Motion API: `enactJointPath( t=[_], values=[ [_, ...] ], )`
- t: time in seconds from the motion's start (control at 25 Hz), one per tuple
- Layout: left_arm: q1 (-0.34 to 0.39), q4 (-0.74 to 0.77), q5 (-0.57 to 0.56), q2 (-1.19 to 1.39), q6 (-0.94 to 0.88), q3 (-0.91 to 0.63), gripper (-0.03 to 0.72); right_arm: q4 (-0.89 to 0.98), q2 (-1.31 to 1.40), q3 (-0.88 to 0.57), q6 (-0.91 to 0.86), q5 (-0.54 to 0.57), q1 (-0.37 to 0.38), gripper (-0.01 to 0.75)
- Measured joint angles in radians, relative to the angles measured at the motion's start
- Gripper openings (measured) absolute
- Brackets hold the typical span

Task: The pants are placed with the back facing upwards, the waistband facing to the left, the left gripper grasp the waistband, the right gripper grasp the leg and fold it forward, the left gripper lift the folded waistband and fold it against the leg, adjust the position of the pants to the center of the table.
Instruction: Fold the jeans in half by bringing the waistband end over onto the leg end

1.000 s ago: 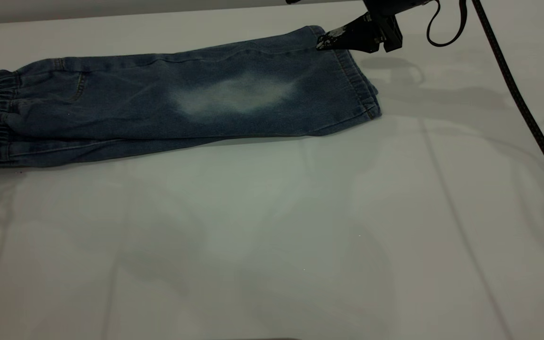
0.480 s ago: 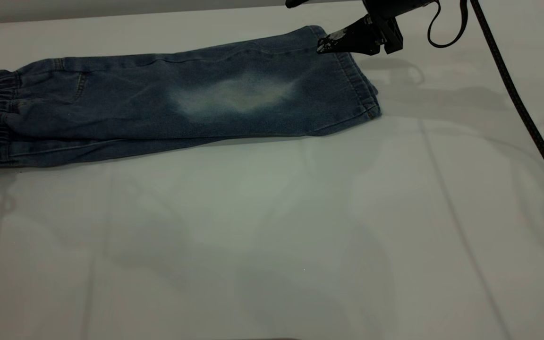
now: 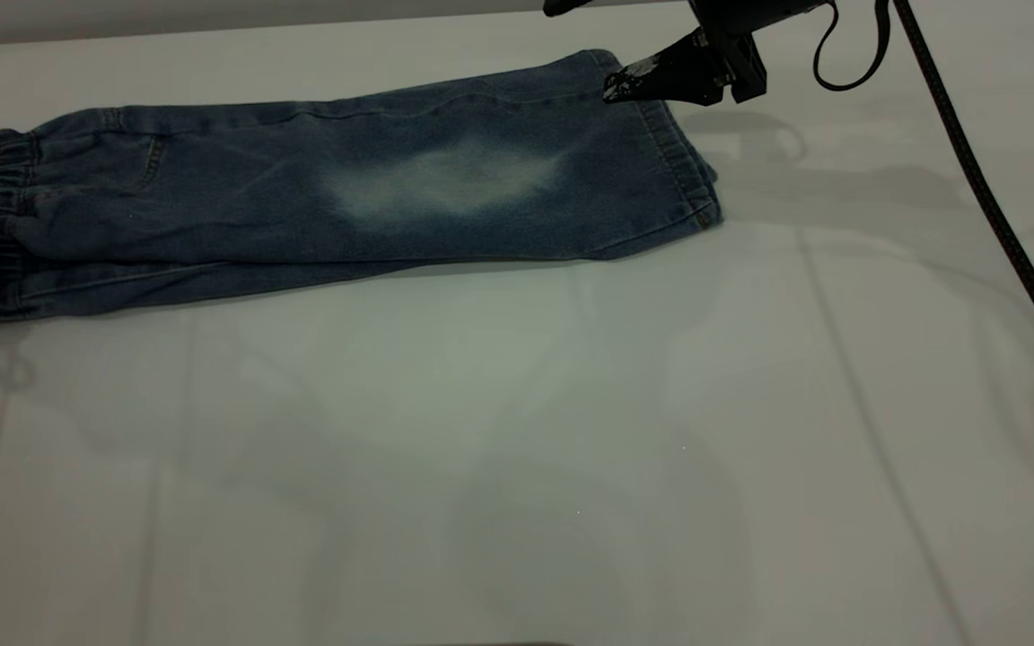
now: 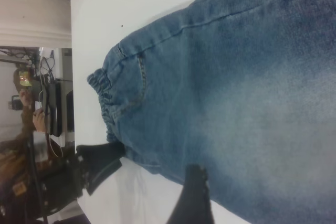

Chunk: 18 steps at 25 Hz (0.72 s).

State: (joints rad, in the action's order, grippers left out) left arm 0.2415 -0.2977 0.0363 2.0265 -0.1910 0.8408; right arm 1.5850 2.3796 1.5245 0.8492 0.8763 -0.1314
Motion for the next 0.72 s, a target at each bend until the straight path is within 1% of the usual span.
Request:
enactJointPath(
  t=[0.12, 0.28, 0.44, 0.6, 0.72],
  values=[
    [-0.008, 0.021, -0.031, 0.01, 0.0, 0.035, 0.552, 0.0, 0.0, 0.0, 0.0, 0.0, 0.0, 0.549],
    [-0.028, 0.037, -0.076, 0.0, 0.0, 0.042, 0.552, 0.0, 0.0, 0.0, -0.005, 0.0, 0.0, 0.549],
    [-0.032, 0.046, -0.127, -0.044, 0.0, 0.042, 0.552, 0.0, 0.0, 0.0, -0.013, 0.0, 0.0, 0.549],
    [-0.037, 0.048, -0.137, -0.075, 0.003, 0.042, 0.552, 0.0, 0.0, 0.0, -0.016, 0.0, 0.0, 0.549],
    [-0.039, 0.049, -0.106, -0.069, 0.004, 0.042, 0.552, 0.0, 0.0, 0.0, -0.016, 0.0, 0.0, 0.549]
  ],
)
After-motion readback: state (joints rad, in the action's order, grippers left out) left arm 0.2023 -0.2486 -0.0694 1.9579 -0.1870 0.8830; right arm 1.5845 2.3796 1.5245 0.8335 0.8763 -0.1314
